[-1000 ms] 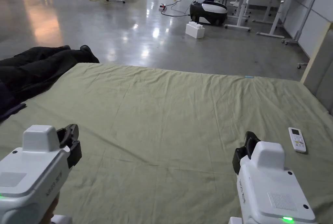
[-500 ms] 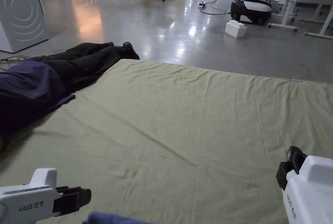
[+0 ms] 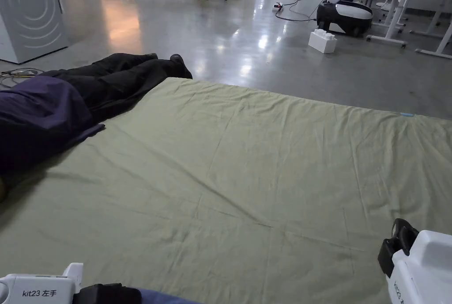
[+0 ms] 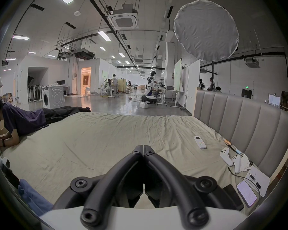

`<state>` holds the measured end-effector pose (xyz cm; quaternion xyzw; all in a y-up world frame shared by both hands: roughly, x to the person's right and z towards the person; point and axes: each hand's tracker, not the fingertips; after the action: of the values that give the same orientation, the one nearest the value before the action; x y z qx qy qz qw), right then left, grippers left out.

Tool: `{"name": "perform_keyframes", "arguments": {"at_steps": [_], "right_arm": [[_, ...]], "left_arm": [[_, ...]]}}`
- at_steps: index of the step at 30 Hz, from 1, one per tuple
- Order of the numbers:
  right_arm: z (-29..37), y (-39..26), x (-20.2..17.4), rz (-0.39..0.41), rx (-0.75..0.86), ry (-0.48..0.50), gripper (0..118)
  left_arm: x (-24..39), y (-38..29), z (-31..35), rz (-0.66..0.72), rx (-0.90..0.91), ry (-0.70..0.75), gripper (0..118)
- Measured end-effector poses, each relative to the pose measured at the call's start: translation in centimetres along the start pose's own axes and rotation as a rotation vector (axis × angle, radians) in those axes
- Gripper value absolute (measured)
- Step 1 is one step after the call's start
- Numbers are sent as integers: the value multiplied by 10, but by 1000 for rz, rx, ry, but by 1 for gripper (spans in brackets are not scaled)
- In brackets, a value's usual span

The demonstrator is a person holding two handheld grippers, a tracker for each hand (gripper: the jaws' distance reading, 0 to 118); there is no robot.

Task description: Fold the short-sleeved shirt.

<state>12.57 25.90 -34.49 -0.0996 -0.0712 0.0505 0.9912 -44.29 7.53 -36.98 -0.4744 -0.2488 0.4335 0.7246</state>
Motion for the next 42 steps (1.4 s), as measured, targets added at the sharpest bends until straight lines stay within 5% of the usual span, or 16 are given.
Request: {"name": "perform_keyframes", "arguments": {"at_steps": [5,7,10,14,24,35,42], "right_arm": [[0,-3,0,6,-16,-4,0],[-1,-5,-1,6,-21,-5,0],[-2,-6,-1,8,-28,-6,0],[-2,-7,-3,10,-33,-4,0],[-3,-3,-3,20,-25,8,0],[-4,-2,-3,13,-14,28,0],[-6,-3,-4,0,-15,42,0]], "left_arm": [[11,-14,-23,10,-28,-45,75],[11,-6,-25,-19,-35,-34,61],[16,-6,-34,-53,-46,35,26],[31,-15,-38,-48,-46,77,16],[74,-4,-3,-148,13,144,12],[114,31,81,-210,148,462,12],[140,18,74,-258,91,609,12]]}}
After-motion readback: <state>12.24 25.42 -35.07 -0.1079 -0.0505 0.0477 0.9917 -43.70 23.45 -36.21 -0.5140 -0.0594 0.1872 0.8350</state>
